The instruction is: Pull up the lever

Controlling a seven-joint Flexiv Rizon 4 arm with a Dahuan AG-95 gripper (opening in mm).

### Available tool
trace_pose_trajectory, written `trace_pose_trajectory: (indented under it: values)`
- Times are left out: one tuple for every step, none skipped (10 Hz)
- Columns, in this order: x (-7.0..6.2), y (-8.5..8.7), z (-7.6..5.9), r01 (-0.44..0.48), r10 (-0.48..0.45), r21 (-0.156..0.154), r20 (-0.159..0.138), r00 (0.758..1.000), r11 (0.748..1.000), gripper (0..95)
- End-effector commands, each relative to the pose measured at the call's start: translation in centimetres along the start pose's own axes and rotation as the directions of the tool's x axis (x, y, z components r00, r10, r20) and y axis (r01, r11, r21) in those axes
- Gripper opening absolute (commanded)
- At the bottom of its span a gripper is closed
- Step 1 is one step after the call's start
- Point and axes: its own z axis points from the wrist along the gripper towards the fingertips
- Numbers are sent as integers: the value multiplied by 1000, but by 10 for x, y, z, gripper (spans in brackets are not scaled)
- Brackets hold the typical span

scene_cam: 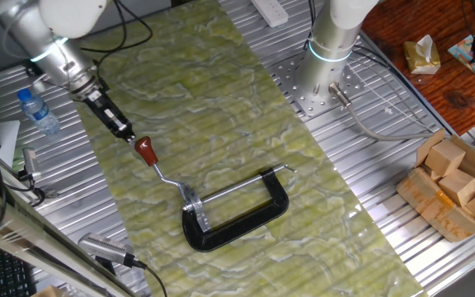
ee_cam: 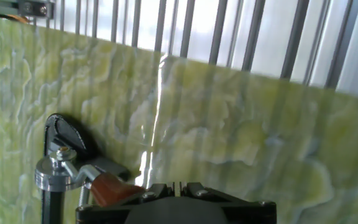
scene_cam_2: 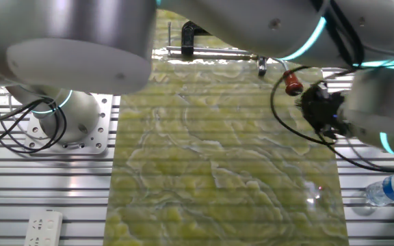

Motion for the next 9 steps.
trace_pose_trajectory:
  values:
    - [-4, -1, -6, -6, 5, -16, -27, 1000, 1000, 380]
    - [-5, -2, -10, -6, 5, -27, -45, 999, 1000, 380]
    - [-5, -2, -11, -6, 5, -28, -48, 999, 1000, 380]
    - [-4, -3, -12, -9, 8, -28, -51, 999, 1000, 380]
    - [-3, -3, -13, -15, 13, -29, -52, 999, 999, 380]
    - [-2, -3, -14, -21, 19, -30, -53, 998, 999, 380]
    - [-1, -3, -15, -31, 29, -32, -53, 998, 999, 570]
    - [0, -2, -17, -37, 35, -38, -53, 998, 999, 570]
    - [0, -2, -18, -46, 44, -43, -53, 998, 998, 570]
